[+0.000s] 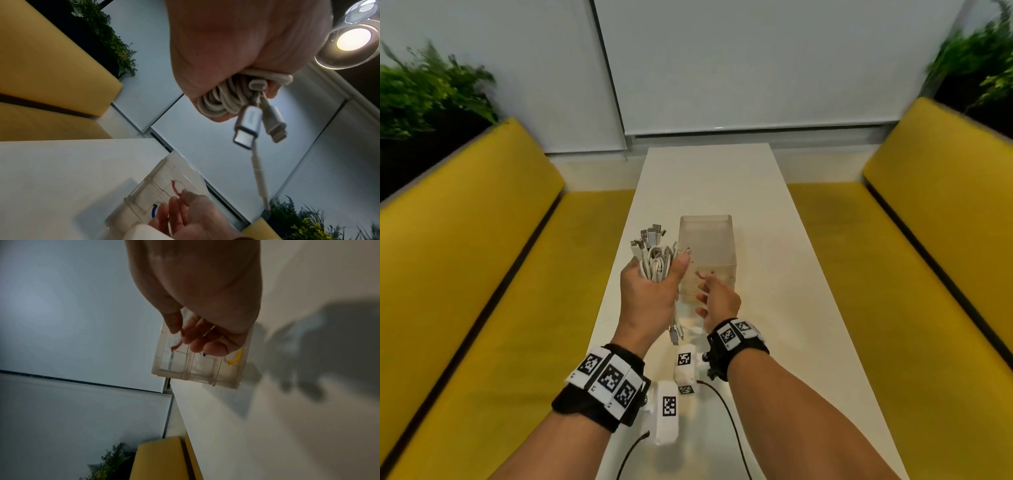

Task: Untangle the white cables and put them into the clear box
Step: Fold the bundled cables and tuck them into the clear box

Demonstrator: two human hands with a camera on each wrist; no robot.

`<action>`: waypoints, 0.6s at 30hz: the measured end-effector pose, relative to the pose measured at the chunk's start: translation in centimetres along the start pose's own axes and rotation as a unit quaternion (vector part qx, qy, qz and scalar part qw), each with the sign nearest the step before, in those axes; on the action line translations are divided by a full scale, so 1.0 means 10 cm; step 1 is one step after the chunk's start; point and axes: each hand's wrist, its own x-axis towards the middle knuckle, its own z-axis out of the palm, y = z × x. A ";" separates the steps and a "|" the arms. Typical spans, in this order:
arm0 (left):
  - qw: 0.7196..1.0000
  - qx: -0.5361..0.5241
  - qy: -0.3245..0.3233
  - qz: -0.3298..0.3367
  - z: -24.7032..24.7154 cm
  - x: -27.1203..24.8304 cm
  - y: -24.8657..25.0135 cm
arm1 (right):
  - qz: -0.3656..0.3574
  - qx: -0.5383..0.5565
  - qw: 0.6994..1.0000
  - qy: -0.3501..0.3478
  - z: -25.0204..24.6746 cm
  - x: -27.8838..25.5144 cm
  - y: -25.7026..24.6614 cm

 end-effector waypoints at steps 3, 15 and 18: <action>1.000 0.006 0.003 -0.006 0.03 0.04 -0.06 | -0.013 -0.016 1.000 0.003 0.04 0.01 -0.04; 0.982 0.141 -0.106 -0.070 0.20 0.39 -0.47 | -0.032 -0.130 0.990 -0.049 -0.59 -0.38 0.21; 0.984 0.138 -0.106 -0.043 0.37 0.46 -0.57 | -0.016 -0.116 0.992 -0.056 -0.66 -0.48 0.31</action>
